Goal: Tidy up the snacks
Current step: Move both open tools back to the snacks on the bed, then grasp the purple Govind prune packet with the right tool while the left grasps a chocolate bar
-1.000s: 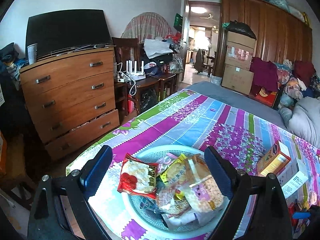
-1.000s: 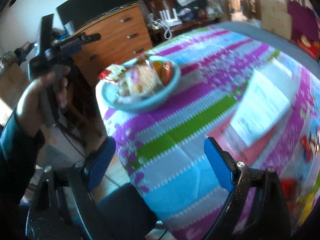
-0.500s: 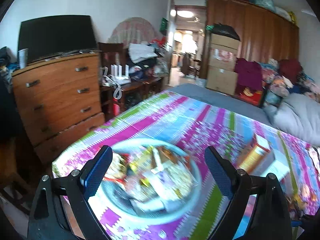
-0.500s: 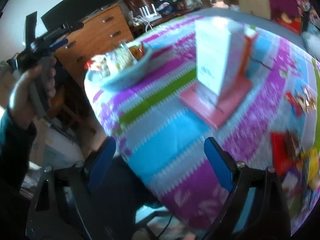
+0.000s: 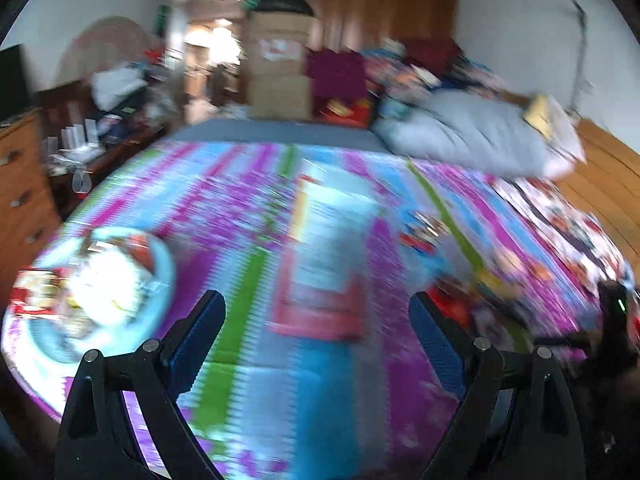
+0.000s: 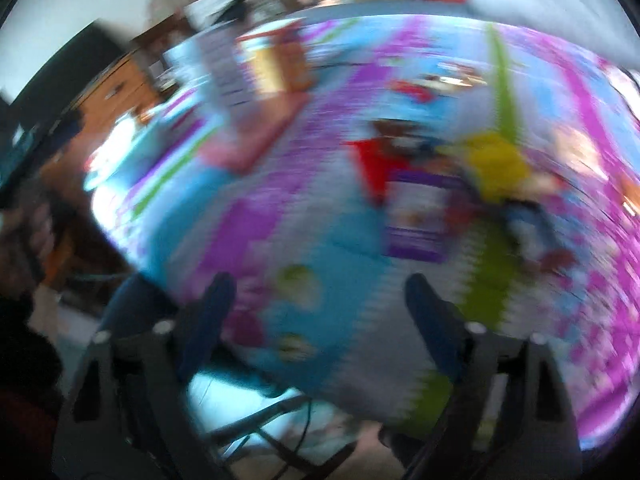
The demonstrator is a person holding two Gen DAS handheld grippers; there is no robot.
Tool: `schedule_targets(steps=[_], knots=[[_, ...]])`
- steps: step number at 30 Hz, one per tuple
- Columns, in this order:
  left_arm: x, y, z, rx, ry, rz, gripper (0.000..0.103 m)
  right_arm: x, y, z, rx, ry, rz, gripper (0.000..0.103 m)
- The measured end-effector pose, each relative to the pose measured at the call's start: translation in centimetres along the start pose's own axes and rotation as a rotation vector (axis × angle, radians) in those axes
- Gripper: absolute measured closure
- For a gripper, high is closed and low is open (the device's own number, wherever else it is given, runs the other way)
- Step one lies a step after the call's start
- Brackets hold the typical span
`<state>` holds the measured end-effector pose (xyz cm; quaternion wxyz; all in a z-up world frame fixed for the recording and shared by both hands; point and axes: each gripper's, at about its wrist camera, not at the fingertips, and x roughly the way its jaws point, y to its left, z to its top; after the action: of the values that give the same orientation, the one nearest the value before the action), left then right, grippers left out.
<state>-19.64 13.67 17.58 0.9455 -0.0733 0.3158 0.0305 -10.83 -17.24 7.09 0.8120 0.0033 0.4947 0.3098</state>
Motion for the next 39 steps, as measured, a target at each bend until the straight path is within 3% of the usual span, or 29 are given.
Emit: schedule_targets(steps=[4,10,14,16,19,20,21,27,33,35,39], knots=[[2.6,-3.7,-0.5,0.031,0.077,-0.086,0.01,-0.1,-3.6,-0.4,0.084,-0.002,-0.029,0.047],[5.4,-6.8,-0.5,0.067,0.135,-0.113,0.01,2.6,-2.5,1.3,0.037,-0.013,0.01,0.046],[6.3,-8.1,-0.6,0.095,0.164,-0.12,0.01,5.4,-2.3,3.1,0.008,-0.024,-0.02,0.046],[6.5,-8.4,-0.6,0.103,0.174,-0.125,0.01,7.0,-2.6,3.7,0.002,-0.008,-0.07,0.046],[6.6,-9.1,-0.7,0.119,0.182,-0.139,0.01,8.9,-2.8,3.8,0.006,0.034,-0.063,0.046],[6.7,-9.4,-0.8,0.124,0.185,-0.144,0.01,8.8,-2.7,3.6,-0.008,0.026,-0.071,0.046],[6.9,-9.7,-0.8,0.129,0.188,-0.148,0.01,8.4,-2.7,3.3,-0.014,0.007,-0.074,0.055],[8.0,-11.0,-1.2,0.147,0.202,-0.178,0.01,3.6,-3.4,2.4,0.011,-0.097,-0.034,0.056],[9.9,-12.1,-1.2,0.155,0.217,-0.226,0.011,0.4,-4.4,1.4,0.042,-0.132,-0.018,0.056],[11.2,-12.6,-1.0,0.166,0.226,-0.257,0.018,-0.1,-5.5,0.8,0.076,-0.133,-0.015,0.056],[15.4,-14.3,0.3,0.175,0.256,-0.339,0.023,-0.1,-7.0,0.2,0.128,-0.126,-0.009,0.056]])
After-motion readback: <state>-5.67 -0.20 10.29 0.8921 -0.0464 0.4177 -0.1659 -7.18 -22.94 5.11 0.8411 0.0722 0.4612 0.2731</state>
